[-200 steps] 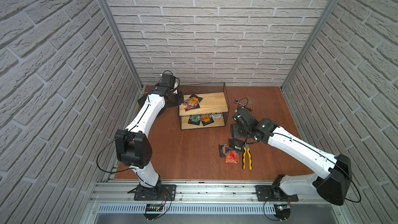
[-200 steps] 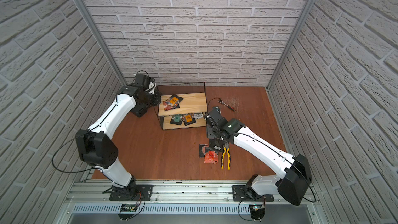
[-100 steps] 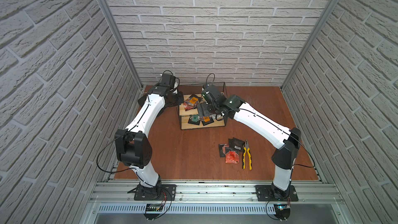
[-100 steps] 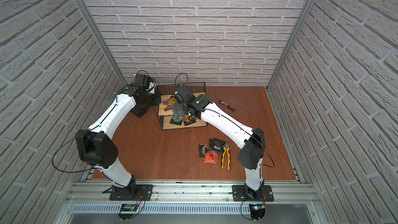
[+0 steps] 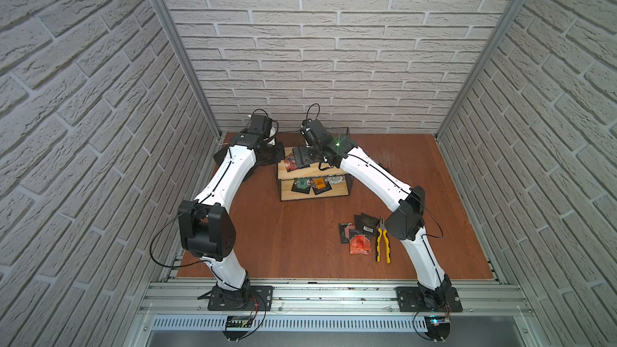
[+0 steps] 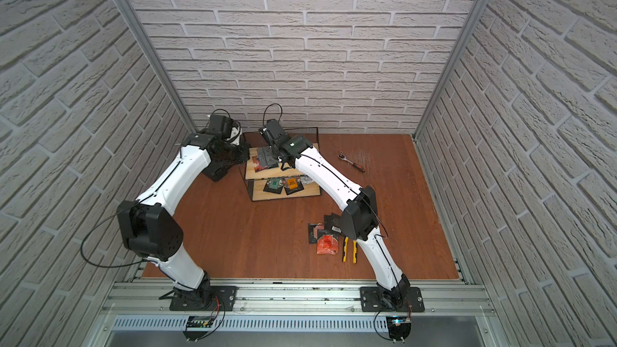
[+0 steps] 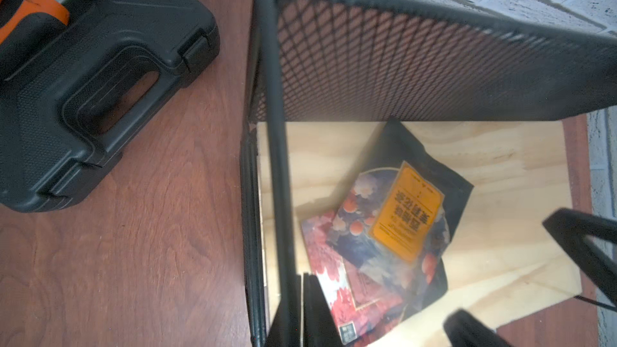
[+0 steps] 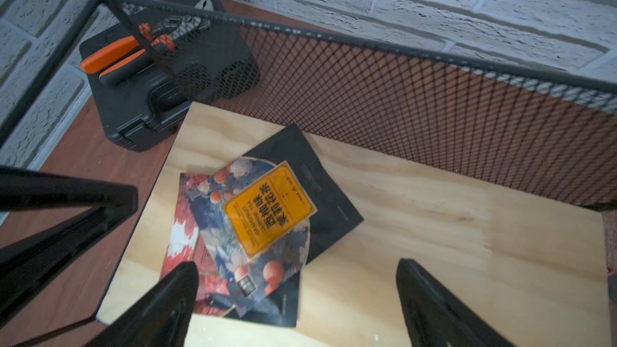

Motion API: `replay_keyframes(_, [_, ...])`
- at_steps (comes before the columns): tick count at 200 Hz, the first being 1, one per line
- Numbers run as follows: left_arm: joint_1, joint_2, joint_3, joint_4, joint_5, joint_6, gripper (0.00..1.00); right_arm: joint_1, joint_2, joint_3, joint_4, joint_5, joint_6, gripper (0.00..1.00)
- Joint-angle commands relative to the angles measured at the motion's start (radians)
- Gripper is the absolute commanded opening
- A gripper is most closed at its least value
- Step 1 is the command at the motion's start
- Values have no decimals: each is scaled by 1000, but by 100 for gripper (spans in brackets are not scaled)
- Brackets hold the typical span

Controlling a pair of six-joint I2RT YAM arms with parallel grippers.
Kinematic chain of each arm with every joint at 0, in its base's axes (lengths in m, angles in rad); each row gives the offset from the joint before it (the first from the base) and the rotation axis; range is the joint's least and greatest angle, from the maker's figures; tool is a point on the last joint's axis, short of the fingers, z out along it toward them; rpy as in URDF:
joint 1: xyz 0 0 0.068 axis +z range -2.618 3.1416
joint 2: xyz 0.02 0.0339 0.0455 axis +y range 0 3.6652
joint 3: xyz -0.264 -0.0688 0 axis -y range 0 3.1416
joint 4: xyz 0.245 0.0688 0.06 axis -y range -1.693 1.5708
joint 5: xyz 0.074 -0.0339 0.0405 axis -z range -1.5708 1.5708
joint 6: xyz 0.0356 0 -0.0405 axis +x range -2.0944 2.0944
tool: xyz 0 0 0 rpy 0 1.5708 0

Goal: Remove the tea bags from the shelf
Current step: Pick up the tea bag from the shelf.

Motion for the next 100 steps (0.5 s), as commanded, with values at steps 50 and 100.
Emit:
replay_keyframes(50, [7,10,-5,21,11,11,8,-23,101,85,0,-39,4,95])
replay_keyframes(100, [11,9,-2,21,7,10,9,-11,85,12,-35,8,31,87])
